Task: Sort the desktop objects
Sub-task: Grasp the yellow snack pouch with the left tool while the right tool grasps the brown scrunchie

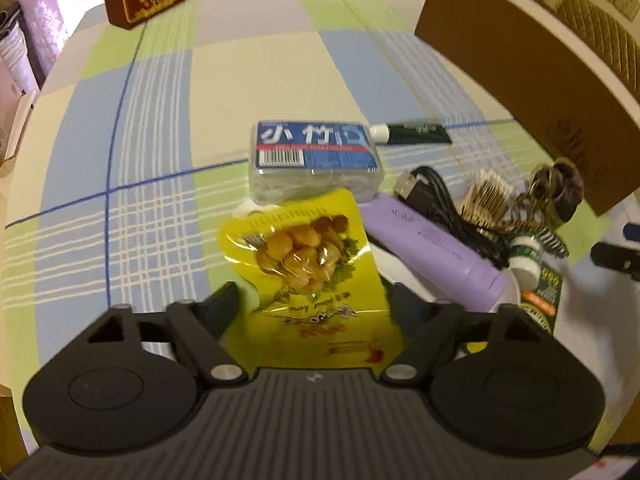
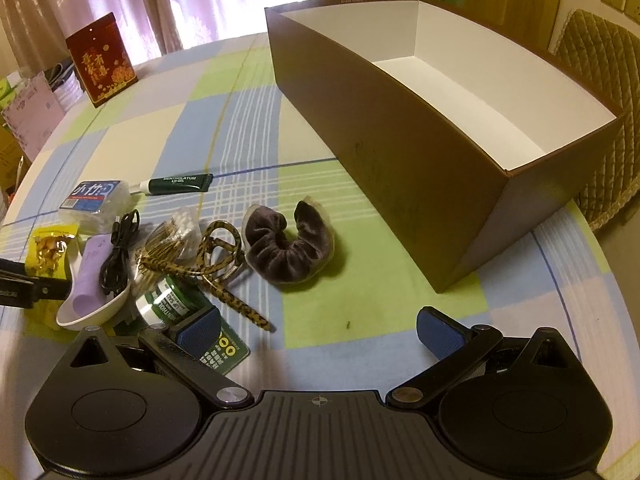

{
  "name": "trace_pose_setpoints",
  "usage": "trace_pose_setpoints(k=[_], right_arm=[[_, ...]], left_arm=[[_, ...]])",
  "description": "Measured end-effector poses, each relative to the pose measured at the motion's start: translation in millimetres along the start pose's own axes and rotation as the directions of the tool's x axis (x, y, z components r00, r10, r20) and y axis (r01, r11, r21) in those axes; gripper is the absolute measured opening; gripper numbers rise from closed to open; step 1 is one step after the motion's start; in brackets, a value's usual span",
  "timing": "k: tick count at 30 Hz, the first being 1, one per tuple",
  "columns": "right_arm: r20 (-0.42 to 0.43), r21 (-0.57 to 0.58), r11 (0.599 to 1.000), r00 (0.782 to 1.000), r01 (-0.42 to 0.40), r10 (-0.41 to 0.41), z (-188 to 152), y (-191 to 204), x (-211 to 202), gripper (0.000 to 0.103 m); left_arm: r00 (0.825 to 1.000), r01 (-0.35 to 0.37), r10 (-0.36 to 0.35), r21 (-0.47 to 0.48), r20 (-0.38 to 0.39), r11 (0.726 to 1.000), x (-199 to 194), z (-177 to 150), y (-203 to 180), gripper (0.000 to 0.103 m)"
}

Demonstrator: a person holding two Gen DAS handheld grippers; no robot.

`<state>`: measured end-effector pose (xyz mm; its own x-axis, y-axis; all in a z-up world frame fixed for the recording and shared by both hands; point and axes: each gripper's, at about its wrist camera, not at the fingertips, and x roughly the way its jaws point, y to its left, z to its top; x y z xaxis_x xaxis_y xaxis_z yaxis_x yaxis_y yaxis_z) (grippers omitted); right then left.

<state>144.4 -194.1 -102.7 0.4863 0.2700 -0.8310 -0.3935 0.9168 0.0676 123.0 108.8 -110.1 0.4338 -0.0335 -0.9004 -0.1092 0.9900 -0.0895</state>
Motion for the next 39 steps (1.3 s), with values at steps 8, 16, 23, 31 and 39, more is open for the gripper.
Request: trace_pose_setpoints(k=[8, 16, 23, 31, 39], right_arm=[[-0.003, 0.001, 1.000, 1.000, -0.006, 0.006, -1, 0, 1, 0.101], [0.016, -0.015, 0.999, 0.999, -0.030, 0.031, 3, 4, 4, 0.101], [0.029, -0.026, 0.999, 0.999, -0.032, 0.033, 7, 6, 7, 0.101], [0.050, -0.030, 0.999, 0.998, -0.044, 0.046, 9, 6, 5, 0.101], [0.092, -0.061, 0.997, 0.994, -0.048, 0.053, 15, 13, 8, 0.101]], left_arm=[[1.000, -0.009, 0.009, 0.024, 0.018, 1.000, -1, 1, 3, 0.068], [0.999, 0.014, -0.015, 0.032, 0.037, 0.999, -17, -4, 10, 0.030], [0.998, 0.031, -0.032, 0.019, 0.048, 0.999, -21, -8, 10, 0.026], [0.996, 0.068, -0.065, -0.039, 0.069, 0.997, -17, -9, 14, 0.023], [0.991, 0.073, -0.071, -0.011, 0.117, 0.997, -44, -7, 9, 0.018]])
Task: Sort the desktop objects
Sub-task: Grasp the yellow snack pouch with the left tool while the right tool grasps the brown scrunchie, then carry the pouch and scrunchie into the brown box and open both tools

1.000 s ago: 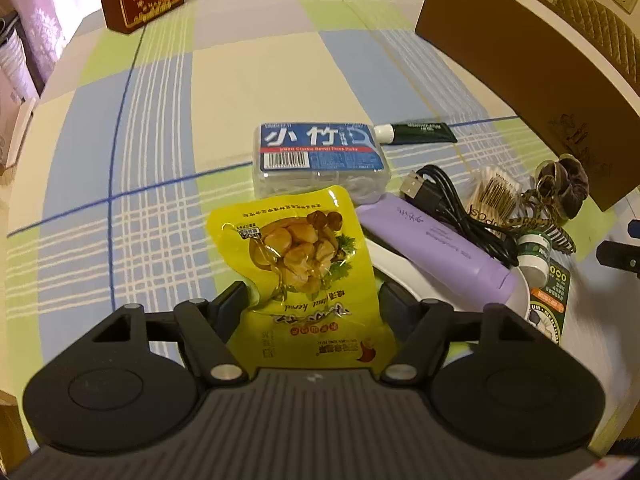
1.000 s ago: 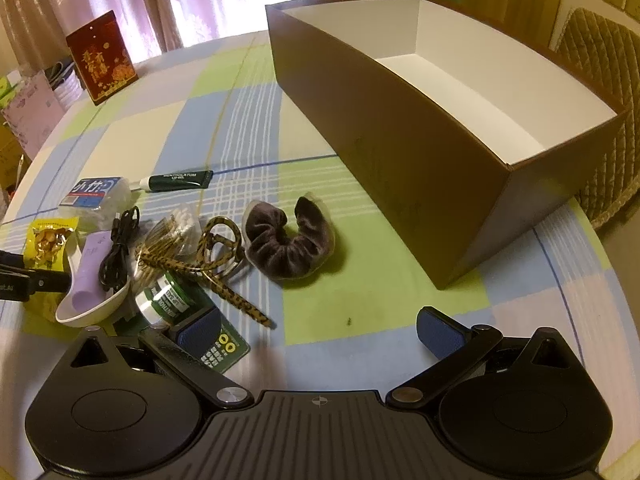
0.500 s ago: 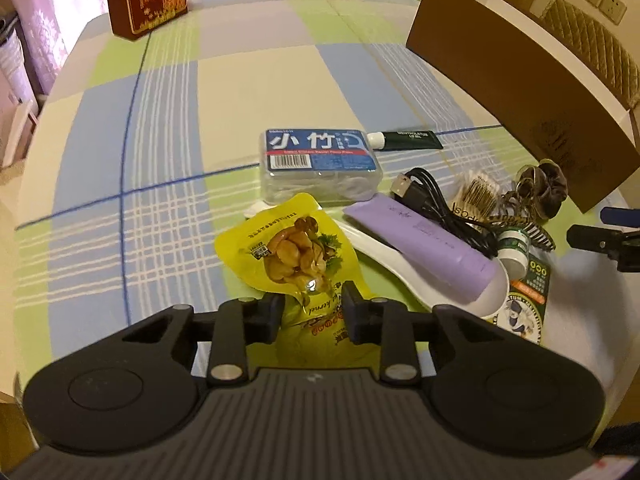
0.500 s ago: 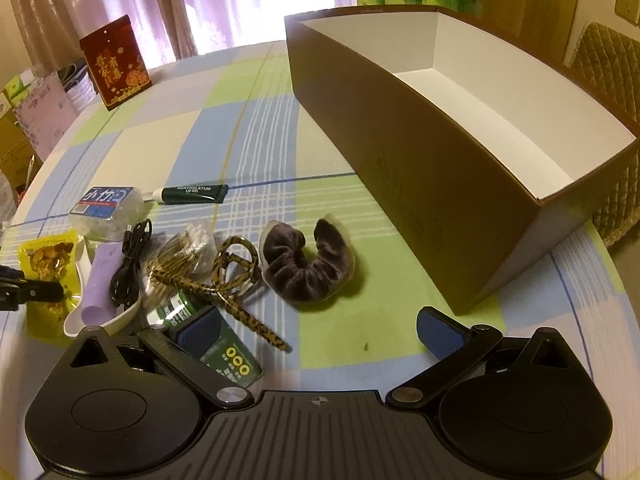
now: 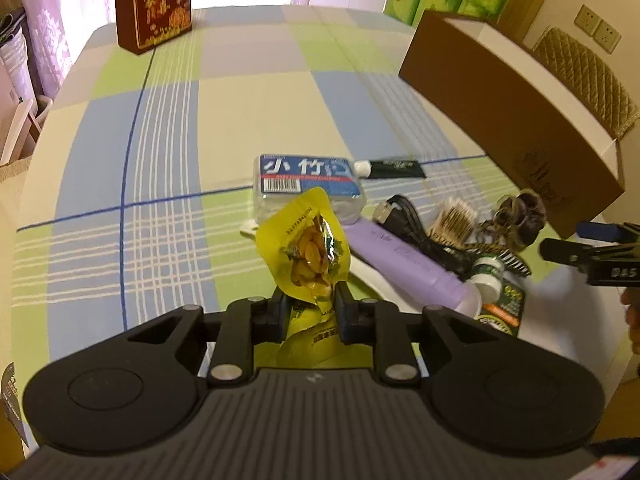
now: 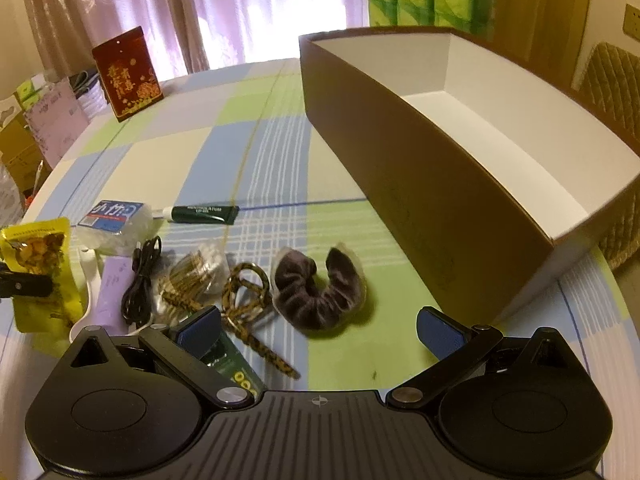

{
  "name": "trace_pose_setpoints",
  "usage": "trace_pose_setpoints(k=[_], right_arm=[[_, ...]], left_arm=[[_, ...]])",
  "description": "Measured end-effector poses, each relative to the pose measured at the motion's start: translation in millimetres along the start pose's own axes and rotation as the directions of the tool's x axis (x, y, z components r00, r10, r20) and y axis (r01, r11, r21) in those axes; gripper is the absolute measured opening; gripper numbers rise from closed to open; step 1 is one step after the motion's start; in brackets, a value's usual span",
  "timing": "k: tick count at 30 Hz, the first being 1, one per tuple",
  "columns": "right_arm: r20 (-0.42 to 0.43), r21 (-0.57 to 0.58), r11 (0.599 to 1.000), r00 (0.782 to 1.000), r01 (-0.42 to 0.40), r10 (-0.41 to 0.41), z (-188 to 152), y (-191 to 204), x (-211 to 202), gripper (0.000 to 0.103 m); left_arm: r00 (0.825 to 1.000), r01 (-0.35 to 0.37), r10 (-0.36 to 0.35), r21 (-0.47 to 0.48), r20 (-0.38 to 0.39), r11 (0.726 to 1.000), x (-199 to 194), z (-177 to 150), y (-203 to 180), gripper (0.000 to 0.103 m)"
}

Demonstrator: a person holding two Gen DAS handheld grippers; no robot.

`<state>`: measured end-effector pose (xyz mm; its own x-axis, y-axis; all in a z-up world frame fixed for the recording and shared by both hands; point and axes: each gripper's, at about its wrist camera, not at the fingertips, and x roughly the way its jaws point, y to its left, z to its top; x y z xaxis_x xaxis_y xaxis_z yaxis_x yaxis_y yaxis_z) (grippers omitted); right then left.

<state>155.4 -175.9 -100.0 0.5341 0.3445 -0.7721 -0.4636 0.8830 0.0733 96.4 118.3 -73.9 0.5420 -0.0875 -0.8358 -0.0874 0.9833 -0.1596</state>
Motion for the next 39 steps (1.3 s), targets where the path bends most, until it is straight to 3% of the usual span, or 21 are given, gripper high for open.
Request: trace_pose_setpoints(k=[5, 6, 7, 11, 15, 17, 19, 21, 28, 39], right_arm=[[0.031, -0.019, 1.000, 0.999, 0.021, -0.021, 5, -1, 10, 0.101], [0.031, -0.037, 0.999, 0.999, 0.031, -0.030, 6, 1, 13, 0.096], [0.027, -0.060, 0.997, 0.999, 0.037, -0.036, 6, 1, 16, 0.085], [0.018, -0.075, 0.996, 0.999, 0.039, -0.038, 6, -1, 26, 0.073], [-0.031, -0.072, 0.997, 1.000, 0.003, -0.005, 4, -4, 40, 0.044], [-0.026, -0.089, 0.996, 1.000, 0.007, -0.010, 2, -3, 39, 0.037], [-0.019, -0.103, 0.995, 1.000, -0.007, 0.005, 2, -2, 34, 0.023], [-0.027, -0.090, 0.996, 0.999, -0.030, 0.028, 4, -4, 28, 0.019], [0.025, -0.058, 0.992, 0.993, -0.116, 0.118, 16, -12, -12, 0.017], [0.129, -0.093, 0.983, 0.977, -0.159, 0.170, 42, -33, -68, 0.017]], left_arm=[[1.000, -0.009, 0.008, 0.022, 0.030, 1.000, -12, 7, -4, 0.018], [0.999, -0.010, 0.009, 0.022, 0.036, 1.000, -14, 8, -5, 0.018], [0.999, -0.012, 0.011, 0.023, 0.041, 1.000, -15, 9, -6, 0.018], [0.999, -0.012, 0.011, 0.034, 0.048, 0.999, -18, 12, -10, 0.018], [0.999, -0.017, 0.016, 0.036, 0.048, 0.999, -20, 12, -13, 0.018], [0.999, -0.020, 0.018, 0.038, 0.045, 0.999, -20, 12, -15, 0.018], [0.999, -0.023, 0.021, 0.040, 0.045, 0.999, -21, 12, -17, 0.018], [0.999, -0.025, 0.023, 0.045, 0.047, 0.999, -23, 12, -19, 0.018], [0.998, -0.012, 0.008, 0.057, 0.070, 0.998, -33, 16, -34, 0.018], [0.982, 0.091, -0.114, 0.151, 0.149, 0.984, -41, 45, -105, 0.018]])
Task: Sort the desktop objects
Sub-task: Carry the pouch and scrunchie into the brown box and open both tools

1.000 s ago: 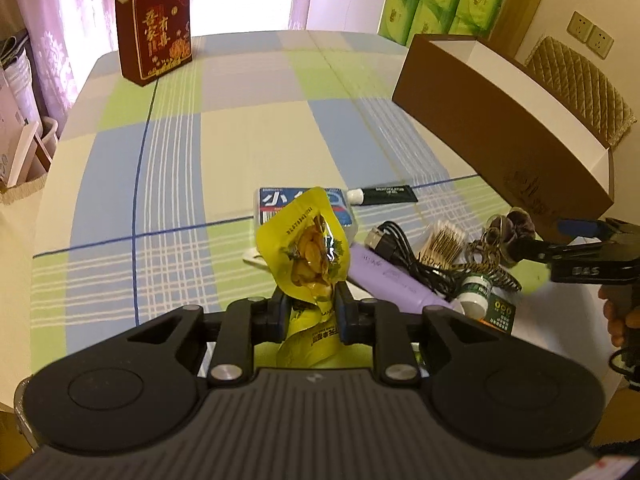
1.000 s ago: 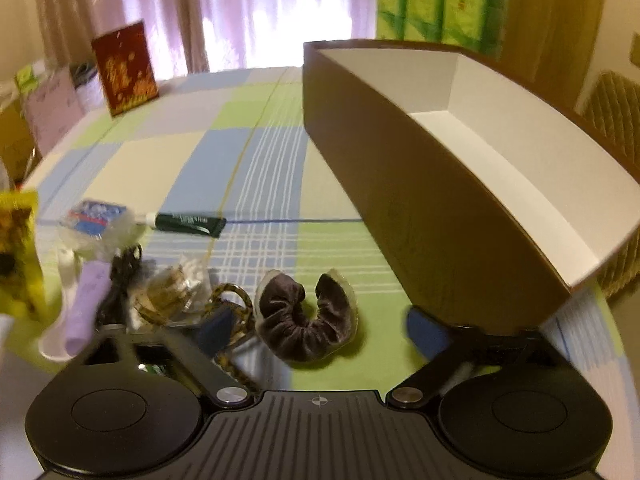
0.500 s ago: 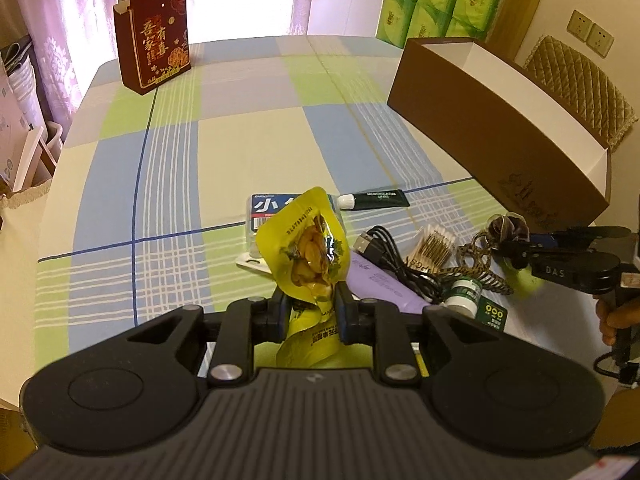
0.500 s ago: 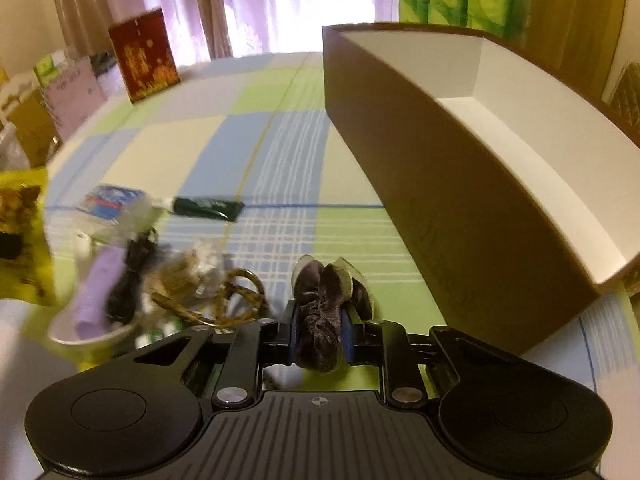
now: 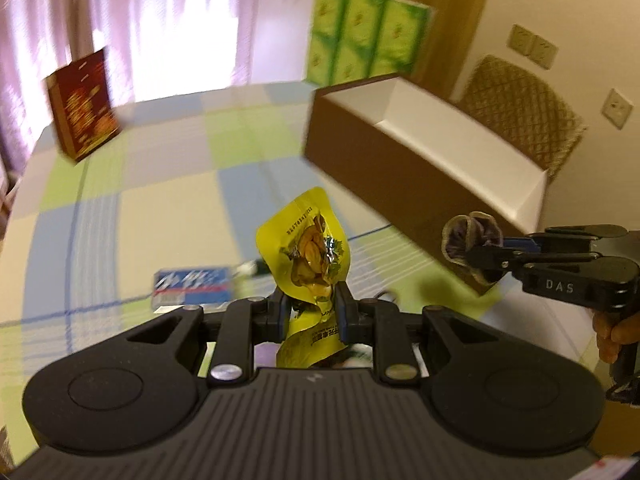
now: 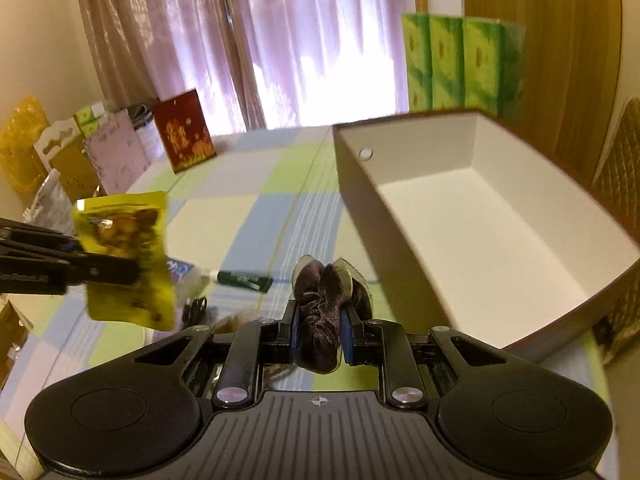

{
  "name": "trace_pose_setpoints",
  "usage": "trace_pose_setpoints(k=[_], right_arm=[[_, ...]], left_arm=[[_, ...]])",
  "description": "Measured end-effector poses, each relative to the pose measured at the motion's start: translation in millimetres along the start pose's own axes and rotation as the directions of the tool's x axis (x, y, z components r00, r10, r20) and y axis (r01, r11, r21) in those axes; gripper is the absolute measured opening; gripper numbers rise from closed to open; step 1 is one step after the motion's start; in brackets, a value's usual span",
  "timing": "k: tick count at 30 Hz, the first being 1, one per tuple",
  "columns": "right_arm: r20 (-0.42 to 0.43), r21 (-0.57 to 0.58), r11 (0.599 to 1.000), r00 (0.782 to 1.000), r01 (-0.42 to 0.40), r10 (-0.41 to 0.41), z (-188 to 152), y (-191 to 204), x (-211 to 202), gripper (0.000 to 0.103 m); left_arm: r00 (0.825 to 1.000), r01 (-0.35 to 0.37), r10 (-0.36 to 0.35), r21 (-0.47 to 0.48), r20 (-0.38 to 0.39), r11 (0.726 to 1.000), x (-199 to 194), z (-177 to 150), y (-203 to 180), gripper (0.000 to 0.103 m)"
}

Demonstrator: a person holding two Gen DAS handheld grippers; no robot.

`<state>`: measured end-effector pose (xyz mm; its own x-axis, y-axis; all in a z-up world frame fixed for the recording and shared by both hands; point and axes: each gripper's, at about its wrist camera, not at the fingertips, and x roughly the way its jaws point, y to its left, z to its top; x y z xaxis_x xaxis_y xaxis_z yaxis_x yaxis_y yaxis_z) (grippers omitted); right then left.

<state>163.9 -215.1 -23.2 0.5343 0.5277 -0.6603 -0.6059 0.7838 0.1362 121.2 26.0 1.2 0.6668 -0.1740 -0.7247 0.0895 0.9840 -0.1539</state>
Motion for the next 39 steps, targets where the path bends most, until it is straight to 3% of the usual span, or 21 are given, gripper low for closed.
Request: trace_pose_setpoints(k=[12, 16, 23, 29, 31, 37, 39], right_arm=[[0.042, -0.020, 0.998, 0.997, 0.064, -0.064, 31, -80, -31, 0.018], [0.008, -0.055, 0.996, 0.998, 0.068, -0.068, 41, -110, -24, 0.018], [-0.132, -0.125, 0.992, 0.991, 0.009, -0.026, 56, -165, 0, 0.018], [-0.306, -0.080, 0.992, 0.949, -0.099, 0.070, 63, -202, 39, 0.018], [-0.381, -0.070, 0.988, 0.919, -0.137, 0.101, 65, -209, 55, 0.018], [-0.532, -0.077, 0.982, 0.840, -0.173, 0.106, 68, -224, 89, 0.018], [-0.558, -0.092, 0.980, 0.824, -0.178, 0.097, 67, -227, 94, 0.018]], left_arm=[[0.988, 0.123, -0.132, 0.104, 0.077, 0.987, 33, 50, -92, 0.018], [0.981, 0.166, -0.177, 0.118, 0.085, 0.979, 55, 69, -122, 0.018], [0.970, 0.241, -0.243, 0.113, 0.009, 0.964, 105, 100, -163, 0.018], [0.961, 0.251, -0.236, 0.104, -0.143, 0.962, 157, 112, -183, 0.018], [0.954, 0.248, -0.226, 0.095, -0.196, 0.964, 173, 112, -187, 0.018], [0.910, 0.214, -0.176, 0.061, -0.374, 0.975, 219, 108, -196, 0.018], [0.897, 0.207, -0.160, 0.071, -0.412, 0.976, 229, 107, -201, 0.018]])
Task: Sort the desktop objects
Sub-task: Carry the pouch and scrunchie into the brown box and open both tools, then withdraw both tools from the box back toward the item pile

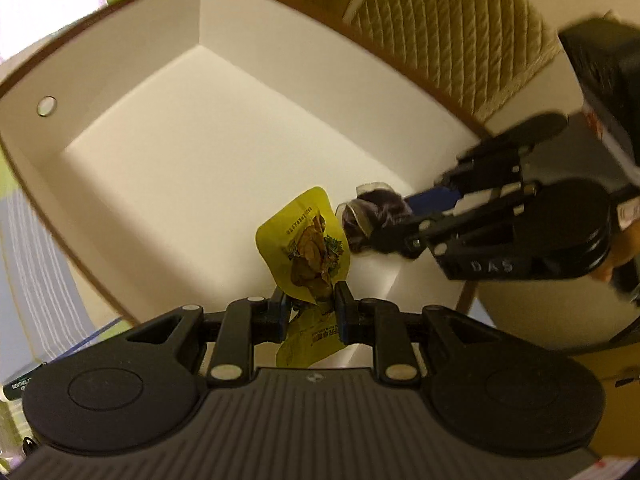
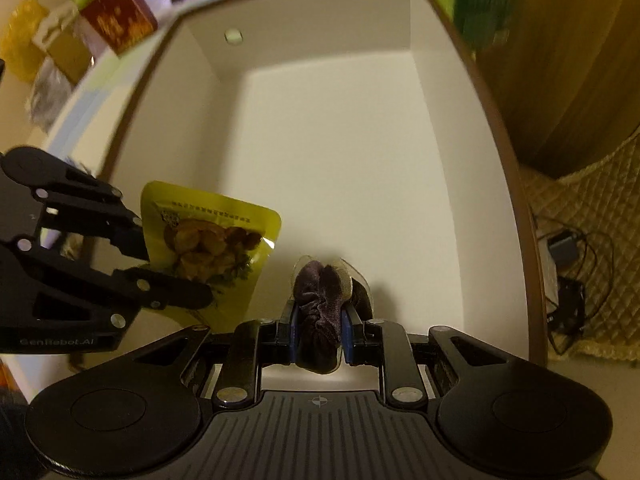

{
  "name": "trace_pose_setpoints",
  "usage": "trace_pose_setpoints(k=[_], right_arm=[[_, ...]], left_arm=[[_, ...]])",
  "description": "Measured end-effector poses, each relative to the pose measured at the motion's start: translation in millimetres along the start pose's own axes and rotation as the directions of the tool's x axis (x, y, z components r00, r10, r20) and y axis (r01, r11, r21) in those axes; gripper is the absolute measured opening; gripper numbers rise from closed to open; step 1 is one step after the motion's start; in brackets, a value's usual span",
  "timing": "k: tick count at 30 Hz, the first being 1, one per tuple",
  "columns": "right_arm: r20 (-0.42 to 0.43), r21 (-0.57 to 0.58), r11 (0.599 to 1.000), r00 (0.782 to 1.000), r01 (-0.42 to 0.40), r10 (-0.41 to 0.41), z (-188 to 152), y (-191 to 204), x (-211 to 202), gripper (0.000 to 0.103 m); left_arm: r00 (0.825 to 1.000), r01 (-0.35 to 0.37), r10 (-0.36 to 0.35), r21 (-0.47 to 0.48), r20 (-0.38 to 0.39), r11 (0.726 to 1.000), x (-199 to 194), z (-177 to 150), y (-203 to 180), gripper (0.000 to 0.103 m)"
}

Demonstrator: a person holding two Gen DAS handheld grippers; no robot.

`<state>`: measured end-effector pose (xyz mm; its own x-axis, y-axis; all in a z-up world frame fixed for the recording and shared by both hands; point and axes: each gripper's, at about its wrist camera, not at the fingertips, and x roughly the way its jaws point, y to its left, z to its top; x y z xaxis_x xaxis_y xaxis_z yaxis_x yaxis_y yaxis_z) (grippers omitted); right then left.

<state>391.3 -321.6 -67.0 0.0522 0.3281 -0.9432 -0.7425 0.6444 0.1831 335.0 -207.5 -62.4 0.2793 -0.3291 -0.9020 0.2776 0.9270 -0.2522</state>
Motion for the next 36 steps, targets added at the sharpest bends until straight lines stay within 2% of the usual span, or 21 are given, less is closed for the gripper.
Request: trace_pose_setpoints(k=[5, 6, 7, 9, 11, 14, 18, 22, 23, 24, 28, 31, 36], right_arm=[[-0.047, -0.045, 0.999, 0.999, -0.016, 0.014, 4, -4, 4, 0.020], [-0.050, -0.049, 0.998, 0.998, -0.028, 0.025, 3, -4, 4, 0.032], [-0.042, -0.053, 0.998, 0.999, -0.028, 0.026, 3, -4, 3, 0.050], [-0.023, -0.074, 0.997, 1.000, -0.010, 0.008, 1, -4, -1, 0.069], [-0.016, -0.085, 0.996, 1.000, -0.007, 0.006, 0, -5, -5, 0.070], [-0.015, -0.077, 0.996, 0.999, -0.034, 0.033, -1, -9, -11, 0.072], [-0.012, -0.086, 0.995, 0.999, -0.050, 0.049, -8, -10, -17, 0.076], [0.000, -0.110, 0.992, 0.998, -0.055, 0.056, -7, 3, -20, 0.080], [0.004, -0.115, 0.992, 0.998, -0.060, 0.061, -7, 5, -22, 0.081], [0.010, -0.119, 0.991, 0.998, -0.064, 0.065, -7, 5, -23, 0.084], [0.048, -0.149, 0.988, 0.998, -0.036, 0.043, -10, 13, -31, 0.096], [0.076, -0.162, 0.986, 0.996, -0.024, 0.037, -9, 17, -36, 0.099], [0.124, -0.173, 0.985, 0.992, 0.020, 0.001, -16, 23, -48, 0.101]], left_arm=[[0.998, -0.025, 0.025, 0.005, -0.063, 1.000, 17, 6, -4, 0.018], [0.997, -0.026, 0.027, 0.003, -0.075, 1.000, 20, 6, -4, 0.018], [0.996, -0.030, 0.030, -0.002, -0.085, 1.000, 23, 8, -1, 0.018], [0.994, -0.037, 0.037, 0.007, -0.099, 0.999, 25, 8, -1, 0.022], [0.992, -0.048, 0.052, 0.031, -0.112, 0.998, 24, 9, -3, 0.031], [0.990, -0.084, 0.093, 0.086, -0.104, 0.993, 20, 9, -7, 0.050], [0.986, -0.130, 0.144, 0.143, -0.089, 0.981, 11, 8, -13, 0.063], [0.983, -0.152, 0.168, 0.171, -0.080, 0.973, 6, 6, -20, 0.065], [0.982, -0.158, 0.174, 0.175, -0.078, 0.972, 6, 7, -23, 0.068], [0.980, -0.168, 0.183, 0.178, -0.076, 0.970, 5, 6, -25, 0.072], [0.976, -0.198, 0.212, 0.189, -0.056, 0.962, -3, 6, -27, 0.072], [0.972, -0.221, 0.231, 0.181, -0.033, 0.958, -12, 4, -26, 0.083], [0.968, -0.249, 0.249, 0.172, 0.020, 0.953, -29, 4, -33, 0.087]])
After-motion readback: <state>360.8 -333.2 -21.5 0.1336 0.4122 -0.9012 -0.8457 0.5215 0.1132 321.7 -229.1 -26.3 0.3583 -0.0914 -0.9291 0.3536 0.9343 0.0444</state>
